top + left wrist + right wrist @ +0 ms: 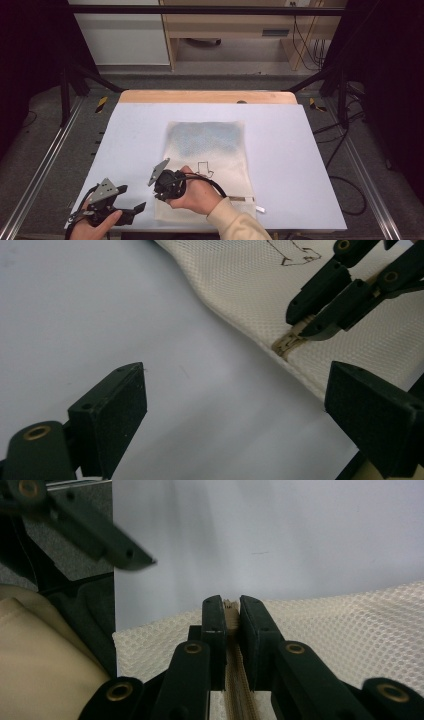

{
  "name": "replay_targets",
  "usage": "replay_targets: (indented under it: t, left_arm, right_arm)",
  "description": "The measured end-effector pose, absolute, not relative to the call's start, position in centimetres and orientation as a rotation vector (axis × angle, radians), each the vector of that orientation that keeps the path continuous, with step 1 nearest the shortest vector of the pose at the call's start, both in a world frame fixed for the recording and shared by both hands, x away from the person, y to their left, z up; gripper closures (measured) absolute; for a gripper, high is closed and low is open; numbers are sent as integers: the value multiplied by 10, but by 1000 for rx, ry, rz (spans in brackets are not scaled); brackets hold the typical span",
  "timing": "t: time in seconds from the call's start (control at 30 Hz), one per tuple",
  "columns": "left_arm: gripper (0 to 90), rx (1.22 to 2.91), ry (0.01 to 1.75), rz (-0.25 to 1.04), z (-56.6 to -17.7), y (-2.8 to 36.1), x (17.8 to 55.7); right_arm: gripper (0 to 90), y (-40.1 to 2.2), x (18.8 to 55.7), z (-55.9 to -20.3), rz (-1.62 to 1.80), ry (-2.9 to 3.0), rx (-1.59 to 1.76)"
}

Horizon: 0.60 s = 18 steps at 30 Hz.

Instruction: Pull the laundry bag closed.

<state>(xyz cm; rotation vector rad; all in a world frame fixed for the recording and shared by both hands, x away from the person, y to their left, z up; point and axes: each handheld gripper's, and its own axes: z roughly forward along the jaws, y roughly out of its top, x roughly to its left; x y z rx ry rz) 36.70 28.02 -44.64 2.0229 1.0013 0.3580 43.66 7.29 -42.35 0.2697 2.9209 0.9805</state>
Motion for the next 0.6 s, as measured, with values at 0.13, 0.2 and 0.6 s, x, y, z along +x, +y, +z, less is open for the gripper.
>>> replay_targets:
  t: [0.13, 0.2, 0.6]
  left_arm:
    - [139, 2052, 971, 337, -451, 269, 368]
    - [143, 2057, 969, 306, -454, 265, 368]
    - [219, 2006, 964, 158, -463, 252, 379]
  right_arm:
    - [820, 72, 436, -422, 993, 2915, 274]
    - [820, 71, 437, -422, 994, 2914, 273]
    - [821, 67, 436, -416, 1020, 2893, 254]
